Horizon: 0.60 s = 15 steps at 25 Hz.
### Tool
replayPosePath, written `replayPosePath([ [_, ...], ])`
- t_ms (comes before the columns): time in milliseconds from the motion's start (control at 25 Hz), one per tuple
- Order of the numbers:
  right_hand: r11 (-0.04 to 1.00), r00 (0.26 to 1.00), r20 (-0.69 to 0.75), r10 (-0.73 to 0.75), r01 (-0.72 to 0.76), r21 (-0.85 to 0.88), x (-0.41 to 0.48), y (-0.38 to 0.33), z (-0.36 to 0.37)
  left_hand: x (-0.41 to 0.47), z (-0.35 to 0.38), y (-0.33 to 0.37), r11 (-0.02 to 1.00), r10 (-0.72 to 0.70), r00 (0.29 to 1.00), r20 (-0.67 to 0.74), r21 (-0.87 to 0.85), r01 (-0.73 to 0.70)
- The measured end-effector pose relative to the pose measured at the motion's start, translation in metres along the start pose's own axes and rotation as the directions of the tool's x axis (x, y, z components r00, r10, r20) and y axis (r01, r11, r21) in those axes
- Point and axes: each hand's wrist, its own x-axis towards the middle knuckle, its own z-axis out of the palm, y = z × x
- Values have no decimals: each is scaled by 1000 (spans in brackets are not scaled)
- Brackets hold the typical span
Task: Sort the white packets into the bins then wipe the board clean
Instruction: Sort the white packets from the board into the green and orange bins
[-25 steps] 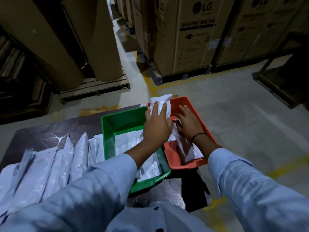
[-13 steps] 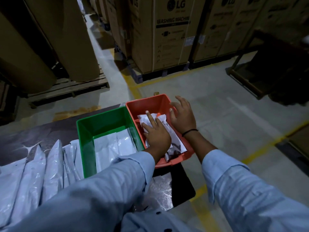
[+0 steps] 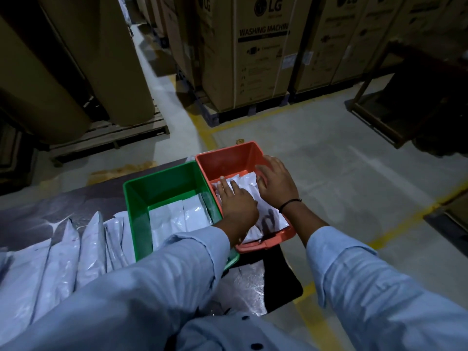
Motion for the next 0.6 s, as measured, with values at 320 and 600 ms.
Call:
replayPosePath([
  [320,998,998,14,-55,55,-12,18,-38,2,-19,-46,-45,1000,-1,968,-250,-14,-2],
  [600,993,992,27,-122,121,7,21,-110,3,-47,-67,-116,995,-96,940,-327,-54,83],
])
